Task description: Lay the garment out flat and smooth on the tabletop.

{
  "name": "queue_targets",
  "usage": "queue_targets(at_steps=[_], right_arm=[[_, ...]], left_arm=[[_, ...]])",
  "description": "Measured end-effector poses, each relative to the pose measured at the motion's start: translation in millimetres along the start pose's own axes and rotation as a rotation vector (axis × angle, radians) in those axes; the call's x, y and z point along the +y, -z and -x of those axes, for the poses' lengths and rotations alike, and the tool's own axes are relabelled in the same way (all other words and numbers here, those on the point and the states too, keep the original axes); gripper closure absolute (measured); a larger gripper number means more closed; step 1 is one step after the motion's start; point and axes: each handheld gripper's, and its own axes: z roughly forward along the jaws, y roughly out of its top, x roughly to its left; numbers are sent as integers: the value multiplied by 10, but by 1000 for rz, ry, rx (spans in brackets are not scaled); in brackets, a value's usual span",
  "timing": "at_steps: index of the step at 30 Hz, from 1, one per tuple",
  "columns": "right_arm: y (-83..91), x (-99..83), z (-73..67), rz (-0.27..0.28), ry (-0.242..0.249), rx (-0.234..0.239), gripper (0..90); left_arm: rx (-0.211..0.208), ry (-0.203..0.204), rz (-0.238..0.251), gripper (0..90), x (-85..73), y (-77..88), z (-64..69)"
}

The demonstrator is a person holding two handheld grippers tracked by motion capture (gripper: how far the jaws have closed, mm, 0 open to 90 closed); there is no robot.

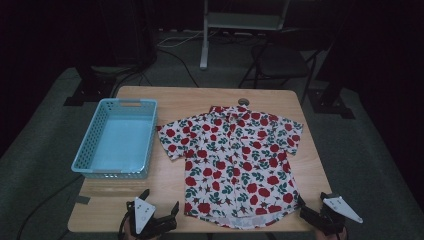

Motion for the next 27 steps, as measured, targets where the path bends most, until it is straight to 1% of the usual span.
queue_targets(at_steps=[2, 3, 6, 7, 9, 10, 12, 18, 24, 27], right_arm=[[-2, 1, 0, 0, 0, 0, 145], [-3, 1, 0, 0, 1, 0, 145], [-5, 4, 2, 0, 2, 0, 145], [-8, 5, 0, 0, 0, 0, 145], [-17, 10, 0, 0, 2, 1, 145], [-21, 12, 0, 1, 2, 2, 145], [-23, 12, 0, 2, 3, 3, 145], [-32, 12, 3, 7, 7, 5, 145], [-35, 10, 0, 10, 8, 2, 145], [-35, 10, -2, 10, 8, -1, 144]], left_arm=[[13, 0, -17, 3, -49, -5, -14], [16, 0, -17, 3, -68, -1, -18], [25, -9, 26, 3, -109, 11, -5], [32, -12, 33, 3, -127, 0, 2], [38, -4, 28, 3, -166, -36, 9], [57, -17, 27, 3, -174, -46, 20], [76, -43, 33, 3, -184, -58, 35], [110, -41, 35, 3, -187, -81, 49], [141, -58, 25, 3, -191, -99, 79], [151, -52, 28, 3, -192, -100, 82]])
